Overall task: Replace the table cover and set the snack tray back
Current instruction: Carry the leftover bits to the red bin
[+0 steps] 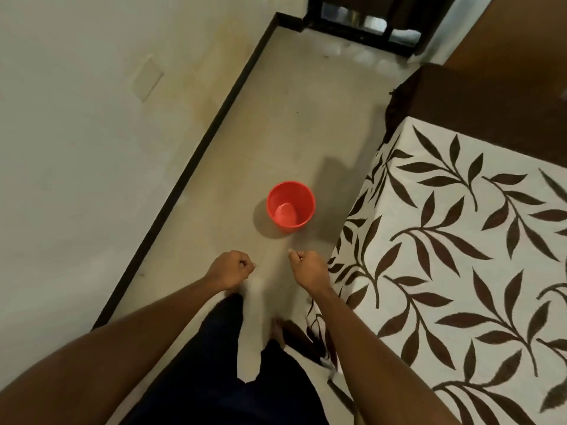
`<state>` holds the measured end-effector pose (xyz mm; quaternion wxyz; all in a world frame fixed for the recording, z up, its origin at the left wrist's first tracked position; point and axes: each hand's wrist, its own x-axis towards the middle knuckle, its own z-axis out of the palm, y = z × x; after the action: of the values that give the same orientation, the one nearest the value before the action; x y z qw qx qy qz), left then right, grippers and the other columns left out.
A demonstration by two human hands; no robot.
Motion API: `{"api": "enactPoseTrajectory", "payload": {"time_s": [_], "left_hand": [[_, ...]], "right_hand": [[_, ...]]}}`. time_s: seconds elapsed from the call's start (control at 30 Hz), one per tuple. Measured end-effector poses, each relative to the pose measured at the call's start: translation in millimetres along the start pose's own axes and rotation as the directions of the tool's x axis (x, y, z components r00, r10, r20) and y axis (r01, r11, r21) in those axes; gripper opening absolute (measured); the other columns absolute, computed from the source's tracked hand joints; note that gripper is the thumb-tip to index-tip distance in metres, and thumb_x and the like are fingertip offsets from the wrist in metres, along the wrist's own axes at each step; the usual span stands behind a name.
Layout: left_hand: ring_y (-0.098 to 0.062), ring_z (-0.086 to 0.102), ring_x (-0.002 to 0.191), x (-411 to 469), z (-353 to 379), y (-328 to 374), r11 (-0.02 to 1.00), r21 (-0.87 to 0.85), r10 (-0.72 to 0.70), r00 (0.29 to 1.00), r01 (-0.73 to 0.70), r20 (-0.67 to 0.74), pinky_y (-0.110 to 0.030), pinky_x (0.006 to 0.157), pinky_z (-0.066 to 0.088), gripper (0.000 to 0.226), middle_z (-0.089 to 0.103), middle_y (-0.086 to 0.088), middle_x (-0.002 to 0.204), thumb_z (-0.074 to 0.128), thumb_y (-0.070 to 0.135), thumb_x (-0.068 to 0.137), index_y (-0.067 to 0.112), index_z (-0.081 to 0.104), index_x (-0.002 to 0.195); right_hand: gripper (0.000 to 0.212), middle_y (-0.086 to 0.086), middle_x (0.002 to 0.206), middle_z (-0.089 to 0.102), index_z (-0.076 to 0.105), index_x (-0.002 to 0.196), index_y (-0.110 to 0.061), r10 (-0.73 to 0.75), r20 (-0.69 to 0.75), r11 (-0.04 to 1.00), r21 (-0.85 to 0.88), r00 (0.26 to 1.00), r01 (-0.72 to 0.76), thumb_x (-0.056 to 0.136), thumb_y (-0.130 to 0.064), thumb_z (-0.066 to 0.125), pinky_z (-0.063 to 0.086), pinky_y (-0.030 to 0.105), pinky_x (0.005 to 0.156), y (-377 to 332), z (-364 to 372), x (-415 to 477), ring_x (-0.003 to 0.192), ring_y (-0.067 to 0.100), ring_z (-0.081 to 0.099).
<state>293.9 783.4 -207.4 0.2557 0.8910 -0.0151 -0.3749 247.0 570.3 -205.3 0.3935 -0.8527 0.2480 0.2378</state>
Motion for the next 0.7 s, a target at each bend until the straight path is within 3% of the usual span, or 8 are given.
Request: {"api": "enactPoseTrajectory", "payload": {"time_s": [0.13,0.3,0.4,0.5,0.57,0.63,0.7], "left_hand": [[-0.016,0.068,0.078,67,-30,14,0.992,0.104,0.068,0.995,-0.076,0.079,-0.027,0.071,0.048,0.022,0.07,-0.001,0.083,0.063,0.025,0.093,0.009,0.073,0.081],[-0.009,0.06,0.063,173,-67,25,0.97,0.208,0.077,0.969,-0.127,0.235,-0.024,0.057,0.039,0.027,0.068,0.005,0.07,0.06,0.031,0.091,0.014,0.07,0.073],[-0.013,0.065,0.072,230,-86,28,0.96,0.233,0.086,0.955,-0.156,0.285,-0.027,0.064,0.047,0.036,0.07,0.006,0.075,0.056,0.047,0.082,0.016,0.072,0.079],[-0.018,0.068,0.08,297,-87,25,0.965,0.238,0.044,0.961,-0.111,0.272,-0.025,0.067,0.047,0.02,0.068,0.008,0.075,0.064,0.03,0.091,0.011,0.074,0.09],[-0.02,0.069,0.086,325,-79,26,0.965,0.231,0.062,0.965,-0.123,0.254,-0.024,0.068,0.045,0.018,0.07,0.003,0.08,0.064,0.026,0.093,0.01,0.073,0.093],[-0.021,0.067,0.092,360,-60,22,0.96,0.24,0.09,0.969,-0.146,0.232,-0.025,0.072,0.041,0.017,0.07,-0.001,0.09,0.064,0.024,0.093,0.011,0.071,0.102],[-0.025,0.064,0.098,395,-34,14,0.964,0.225,0.094,0.971,-0.144,0.218,-0.027,0.077,0.042,0.027,0.069,-0.006,0.103,0.065,0.022,0.093,0.01,0.065,0.118]], "right_hand": [[0.056,0.001,0.055,0.048,0.043,0.053,-0.016,0.105,-0.044,0.992,0.069,0.994,-0.102,0.104,-0.036,0.05,0.035,0.032,0.064,-12,-11,53,0.066,0.027,0.053],[0.052,0.017,0.069,0.062,0.048,0.056,-0.013,0.24,-0.087,0.963,0.15,0.967,-0.225,0.105,-0.033,0.05,0.037,0.034,0.064,-20,-1,133,0.074,0.032,0.059],[0.05,0.022,0.077,0.066,0.059,0.063,-0.007,0.263,-0.077,0.95,0.197,0.962,-0.243,0.106,-0.03,0.048,0.029,0.032,0.064,-26,9,170,0.078,0.033,0.058],[0.048,0.028,0.091,0.07,0.069,0.076,0.001,0.293,-0.083,0.928,0.262,0.952,-0.263,0.106,-0.033,0.051,0.028,0.032,0.064,-20,30,224,0.086,0.04,0.064],[0.048,0.026,0.084,0.069,0.07,0.075,0.001,0.312,-0.069,0.914,0.295,0.948,-0.279,0.105,-0.033,0.053,0.029,0.031,0.064,-11,43,250,0.081,0.037,0.065],[0.054,0.018,0.063,0.057,0.058,0.057,-0.007,0.297,-0.056,0.903,0.341,0.953,-0.261,0.105,-0.031,0.054,0.031,0.031,0.063,3,61,287,0.065,0.029,0.057],[0.06,0.015,0.058,0.051,0.048,0.048,-0.013,0.285,-0.08,0.901,0.363,0.955,-0.238,0.102,-0.039,0.049,0.03,0.033,0.061,21,82,329,0.061,0.024,0.051]]}}
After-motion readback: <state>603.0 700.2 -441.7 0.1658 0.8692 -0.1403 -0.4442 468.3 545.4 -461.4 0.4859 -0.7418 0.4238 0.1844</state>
